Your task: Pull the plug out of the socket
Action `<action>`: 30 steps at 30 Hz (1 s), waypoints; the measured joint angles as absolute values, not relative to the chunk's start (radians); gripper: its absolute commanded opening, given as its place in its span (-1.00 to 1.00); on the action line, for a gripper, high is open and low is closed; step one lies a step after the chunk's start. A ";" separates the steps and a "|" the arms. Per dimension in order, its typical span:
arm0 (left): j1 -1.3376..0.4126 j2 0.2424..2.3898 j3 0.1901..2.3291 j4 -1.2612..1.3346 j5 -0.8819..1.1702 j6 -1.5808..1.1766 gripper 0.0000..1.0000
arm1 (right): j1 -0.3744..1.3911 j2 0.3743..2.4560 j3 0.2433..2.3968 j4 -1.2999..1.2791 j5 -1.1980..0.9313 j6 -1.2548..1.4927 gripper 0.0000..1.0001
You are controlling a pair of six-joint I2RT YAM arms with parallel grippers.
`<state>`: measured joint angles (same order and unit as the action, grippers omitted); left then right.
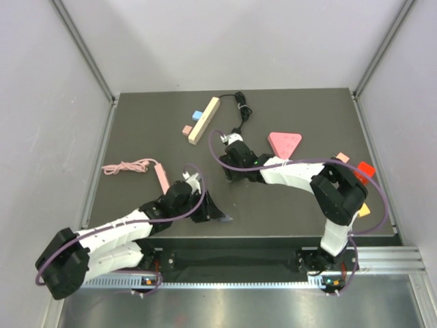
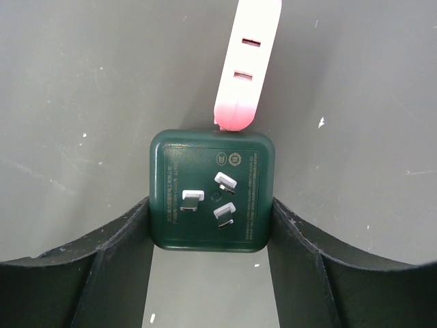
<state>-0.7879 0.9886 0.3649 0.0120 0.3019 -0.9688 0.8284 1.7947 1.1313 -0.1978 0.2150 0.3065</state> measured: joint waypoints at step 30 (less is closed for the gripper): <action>-0.794 1.151 0.335 0.105 0.185 -0.977 -0.29 | 0.828 1.781 1.092 -0.146 0.197 0.307 -1.00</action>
<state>-0.7937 1.1515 0.3347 0.1055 0.1848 -0.9768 0.8284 1.7805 1.0924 -0.1459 0.1967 0.3065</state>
